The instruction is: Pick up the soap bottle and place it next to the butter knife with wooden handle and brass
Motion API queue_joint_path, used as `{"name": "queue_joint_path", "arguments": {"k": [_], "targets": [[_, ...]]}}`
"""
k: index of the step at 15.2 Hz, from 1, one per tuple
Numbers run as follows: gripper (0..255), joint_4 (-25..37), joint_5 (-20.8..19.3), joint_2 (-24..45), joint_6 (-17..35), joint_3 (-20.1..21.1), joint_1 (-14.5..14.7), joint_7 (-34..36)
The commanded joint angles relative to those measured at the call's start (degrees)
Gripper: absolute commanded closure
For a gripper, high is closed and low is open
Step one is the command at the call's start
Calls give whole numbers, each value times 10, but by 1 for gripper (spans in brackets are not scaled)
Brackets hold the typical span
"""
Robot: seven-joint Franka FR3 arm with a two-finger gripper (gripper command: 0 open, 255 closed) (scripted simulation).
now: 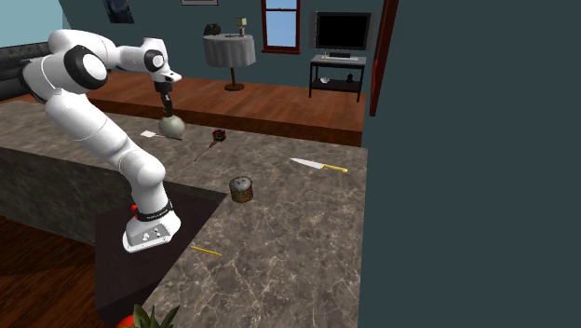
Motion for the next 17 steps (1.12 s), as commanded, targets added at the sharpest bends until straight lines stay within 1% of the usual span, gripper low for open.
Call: {"name": "queue_joint_path", "arguments": {"k": [1, 17], "targets": [[255, -13, 1, 4, 17, 5, 0, 1], [255, -103, 3, 48, 149, 41, -2, 1]]}}
